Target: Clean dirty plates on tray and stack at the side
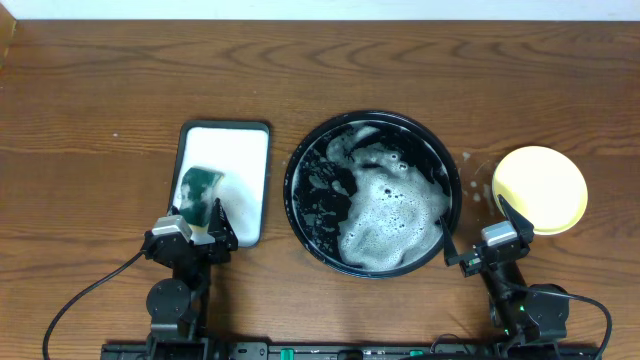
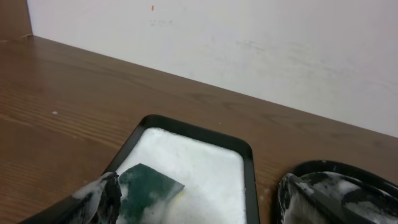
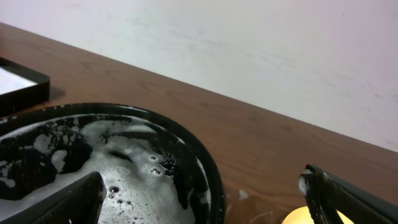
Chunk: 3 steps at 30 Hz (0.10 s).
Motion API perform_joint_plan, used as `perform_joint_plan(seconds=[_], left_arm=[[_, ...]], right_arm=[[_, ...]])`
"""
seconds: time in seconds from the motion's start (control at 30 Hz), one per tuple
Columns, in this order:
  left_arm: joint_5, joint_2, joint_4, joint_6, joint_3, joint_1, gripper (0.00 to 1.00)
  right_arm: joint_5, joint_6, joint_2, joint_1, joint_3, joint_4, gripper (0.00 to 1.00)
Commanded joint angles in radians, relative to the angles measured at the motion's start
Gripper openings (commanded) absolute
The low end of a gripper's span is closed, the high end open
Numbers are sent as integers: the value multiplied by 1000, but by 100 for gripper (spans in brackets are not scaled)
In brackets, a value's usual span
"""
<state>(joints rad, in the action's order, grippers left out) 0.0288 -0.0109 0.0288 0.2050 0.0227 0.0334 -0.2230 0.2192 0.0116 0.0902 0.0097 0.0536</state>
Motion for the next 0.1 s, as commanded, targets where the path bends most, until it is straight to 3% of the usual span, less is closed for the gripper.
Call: perform_joint_plan(seconds=[0.0,0.07], left_arm=[[5,7,41,-10,-19,-3,82],[5,7,41,-10,-19,-3,82]], right_arm=[[9,6,-6,9,-5,0,99],[9,6,-6,9,-5,0,99]])
